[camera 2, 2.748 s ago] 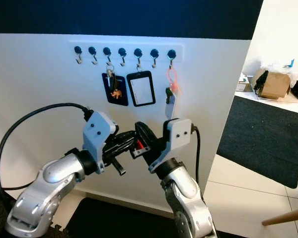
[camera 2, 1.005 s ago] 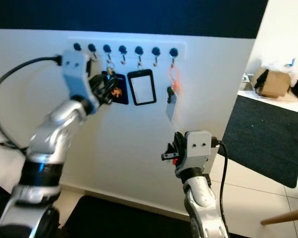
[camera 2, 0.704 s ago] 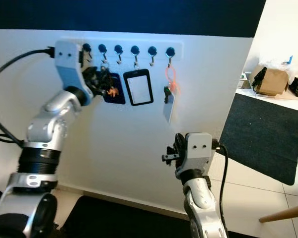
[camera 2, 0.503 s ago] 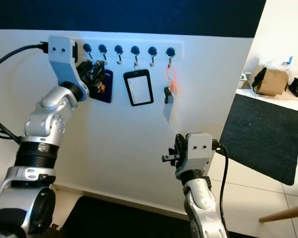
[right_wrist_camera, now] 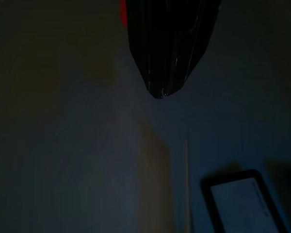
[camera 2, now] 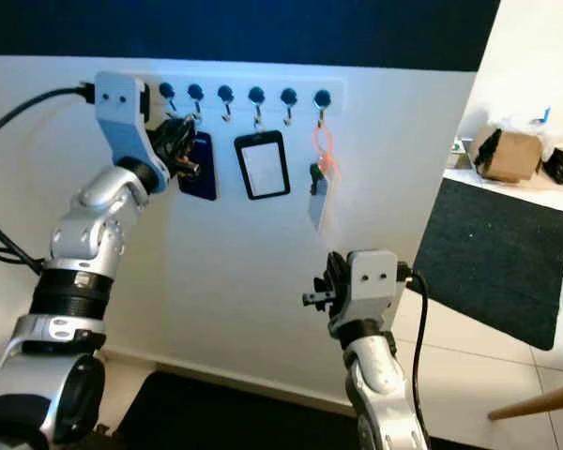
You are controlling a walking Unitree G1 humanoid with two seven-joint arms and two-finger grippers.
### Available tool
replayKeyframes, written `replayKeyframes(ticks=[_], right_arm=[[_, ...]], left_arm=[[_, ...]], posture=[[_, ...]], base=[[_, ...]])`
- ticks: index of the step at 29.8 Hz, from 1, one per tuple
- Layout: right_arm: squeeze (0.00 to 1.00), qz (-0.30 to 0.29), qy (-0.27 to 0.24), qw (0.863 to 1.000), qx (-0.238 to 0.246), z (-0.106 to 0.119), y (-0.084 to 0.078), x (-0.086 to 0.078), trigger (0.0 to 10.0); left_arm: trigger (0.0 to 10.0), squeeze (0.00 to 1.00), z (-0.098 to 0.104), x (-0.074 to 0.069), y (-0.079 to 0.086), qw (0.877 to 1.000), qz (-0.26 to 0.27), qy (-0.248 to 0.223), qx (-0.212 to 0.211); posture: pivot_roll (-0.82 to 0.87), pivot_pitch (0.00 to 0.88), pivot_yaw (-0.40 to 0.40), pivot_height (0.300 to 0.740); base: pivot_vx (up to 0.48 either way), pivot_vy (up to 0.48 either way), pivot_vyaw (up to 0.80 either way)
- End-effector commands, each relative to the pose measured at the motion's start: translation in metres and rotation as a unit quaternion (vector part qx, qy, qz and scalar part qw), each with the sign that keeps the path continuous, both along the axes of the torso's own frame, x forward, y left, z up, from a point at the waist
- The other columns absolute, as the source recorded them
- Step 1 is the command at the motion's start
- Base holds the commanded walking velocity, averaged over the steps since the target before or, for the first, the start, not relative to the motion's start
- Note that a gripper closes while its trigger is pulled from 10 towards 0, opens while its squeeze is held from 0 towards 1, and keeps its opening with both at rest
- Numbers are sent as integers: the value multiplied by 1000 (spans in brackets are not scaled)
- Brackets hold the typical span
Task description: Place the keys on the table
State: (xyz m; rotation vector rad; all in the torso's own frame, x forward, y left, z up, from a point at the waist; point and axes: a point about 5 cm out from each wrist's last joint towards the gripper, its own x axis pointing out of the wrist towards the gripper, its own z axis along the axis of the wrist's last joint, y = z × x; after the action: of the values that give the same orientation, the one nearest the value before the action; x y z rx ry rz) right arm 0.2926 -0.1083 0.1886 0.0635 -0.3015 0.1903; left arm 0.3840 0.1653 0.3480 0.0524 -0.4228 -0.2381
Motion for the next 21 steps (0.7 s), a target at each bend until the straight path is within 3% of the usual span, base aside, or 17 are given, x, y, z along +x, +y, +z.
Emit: replayKeyframes(ticks=[1, 3, 4, 5, 12, 15, 17, 19, 20, 21], right_arm=[[0, 3, 0, 1000, 2, -1, 2, -1, 10000], [0, 5, 2, 1000, 2, -2, 2, -1, 10000], [0, 6, 2, 1000, 2, -2, 3, -1, 10000], [0, 6, 2, 1000, 3, -2, 3, -1, 10000], [0, 7, 3, 1000, 3, -2, 4, -1, 10000], [0, 7, 4, 1000, 4, -3, 4, -1, 10000], [0, 8, 5, 1000, 4, -3, 4, -1, 10000], [0, 8, 5, 1000, 4, -3, 4, -1, 10000], [0, 8, 4, 1000, 4, -3, 4, -1, 10000], [0, 8, 4, 1000, 4, -3, 5, -1, 10000]], left_arm=[[0, 0, 3, -2, 6, 1000, 12, -9, 3], [0, 0, 3, -4, 3, 1000, 3, -13, 7], [3647, 0, 3, -5, 2, 1000, 1, -15, 10], [10000, 0, 3, -7, 0, 1000, -3, -17, 14], [10000, 0, 2, -12, -5, 999, -4, -24, 28], [10000, 0, 0, -14, -8, 999, 0, -23, 48], [10000, 0, -7, -14, -13, 996, 4, -15, 83], [10000, 0, -7, -14, -13, 996, 4, -15, 83], [10000, 106, -8, -14, -14, 996, 2, -12, 88], [10000, 1000, -10, -14, -15, 996, -4, -9, 87]], posture=[[3, 186, 72, 740], [5, 188, 71, 740], [5, 188, 71, 740], [6, 189, 72, 740], [7, 190, 74, 740], [8, 191, 74, 740], [13, 191, 74, 740], [13, 191, 74, 740], [13, 192, 74, 740], [13, 192, 74, 740]], base=[[0, 0, 0], [0, 0, 0], [0, 0, 0], [0, 0, 0], [0, 0, 0], [0, 0, 0], [0, 0, 0], [0, 0, 0], [0, 0, 0], [0, 0, 0]])
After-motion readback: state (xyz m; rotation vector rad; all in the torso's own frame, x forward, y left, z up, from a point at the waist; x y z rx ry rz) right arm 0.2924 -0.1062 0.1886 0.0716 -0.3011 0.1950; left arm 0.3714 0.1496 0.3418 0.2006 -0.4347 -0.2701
